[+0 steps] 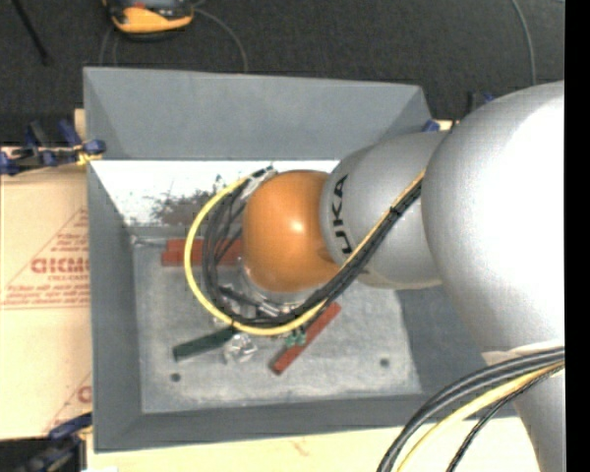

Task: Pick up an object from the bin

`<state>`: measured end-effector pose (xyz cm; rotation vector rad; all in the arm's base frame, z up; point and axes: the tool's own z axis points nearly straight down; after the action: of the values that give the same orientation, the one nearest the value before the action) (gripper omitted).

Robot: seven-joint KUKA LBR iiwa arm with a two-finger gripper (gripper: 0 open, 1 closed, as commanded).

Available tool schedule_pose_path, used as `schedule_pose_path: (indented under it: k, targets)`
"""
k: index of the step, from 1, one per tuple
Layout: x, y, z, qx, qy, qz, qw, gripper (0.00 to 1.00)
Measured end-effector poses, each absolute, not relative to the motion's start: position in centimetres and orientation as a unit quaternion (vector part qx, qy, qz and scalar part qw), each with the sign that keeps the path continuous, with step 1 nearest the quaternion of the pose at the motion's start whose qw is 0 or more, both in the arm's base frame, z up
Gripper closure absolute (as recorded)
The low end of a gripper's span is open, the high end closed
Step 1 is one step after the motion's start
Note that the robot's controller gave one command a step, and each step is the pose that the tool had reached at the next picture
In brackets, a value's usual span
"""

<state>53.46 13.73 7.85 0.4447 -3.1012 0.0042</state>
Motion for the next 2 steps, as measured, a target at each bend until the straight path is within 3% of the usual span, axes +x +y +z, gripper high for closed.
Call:
schedule_pose_path:
  k: [1, 2]
  targets:
    - [53.4, 13.8, 7.8, 0.142, -0.990, 0.001, 0.006, 1.00]
    - [54.5, 13.4, 16.3, 0.133, -0.991, 0.000, -0.001, 1.00]
